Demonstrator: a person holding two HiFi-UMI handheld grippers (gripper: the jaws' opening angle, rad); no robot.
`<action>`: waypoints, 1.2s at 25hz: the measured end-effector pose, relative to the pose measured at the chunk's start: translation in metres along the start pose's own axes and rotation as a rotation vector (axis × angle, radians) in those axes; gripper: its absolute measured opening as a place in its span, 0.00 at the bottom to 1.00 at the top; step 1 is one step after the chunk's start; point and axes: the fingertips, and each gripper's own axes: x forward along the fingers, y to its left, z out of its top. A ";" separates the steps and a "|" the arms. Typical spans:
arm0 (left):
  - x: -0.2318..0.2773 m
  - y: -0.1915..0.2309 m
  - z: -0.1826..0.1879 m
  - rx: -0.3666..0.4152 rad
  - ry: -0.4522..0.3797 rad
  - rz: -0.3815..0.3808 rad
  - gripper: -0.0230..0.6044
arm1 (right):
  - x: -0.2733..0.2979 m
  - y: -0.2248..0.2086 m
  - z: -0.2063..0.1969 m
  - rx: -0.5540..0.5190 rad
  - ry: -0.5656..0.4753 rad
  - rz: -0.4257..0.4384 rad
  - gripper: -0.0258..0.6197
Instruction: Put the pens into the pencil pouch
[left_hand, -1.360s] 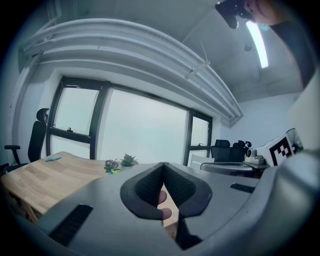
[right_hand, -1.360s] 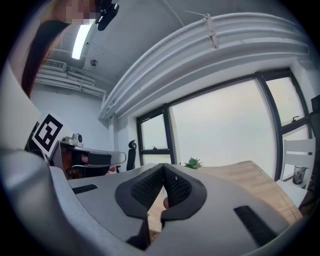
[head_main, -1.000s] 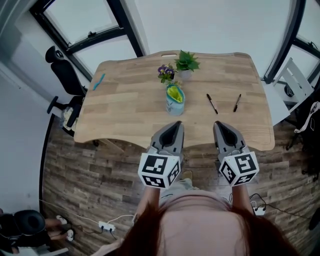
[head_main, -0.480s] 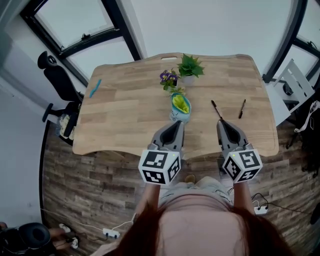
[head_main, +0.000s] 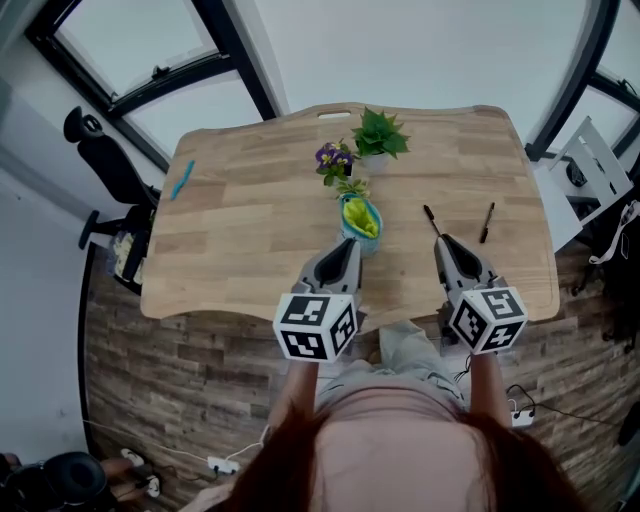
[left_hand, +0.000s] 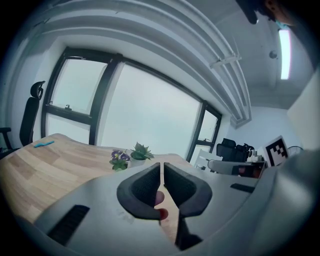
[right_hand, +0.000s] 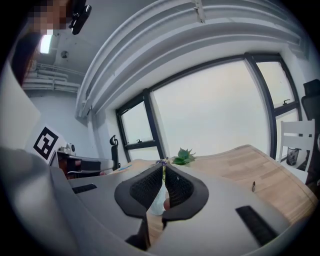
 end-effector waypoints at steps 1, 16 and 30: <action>0.004 0.003 0.001 -0.004 0.005 0.004 0.04 | 0.004 -0.003 0.000 0.006 0.007 0.002 0.04; 0.054 0.045 -0.017 -0.110 0.118 0.098 0.13 | 0.075 -0.064 -0.027 -0.093 0.228 0.026 0.13; 0.077 0.081 -0.039 -0.261 0.204 0.213 0.25 | 0.129 -0.116 -0.091 -0.224 0.523 0.069 0.18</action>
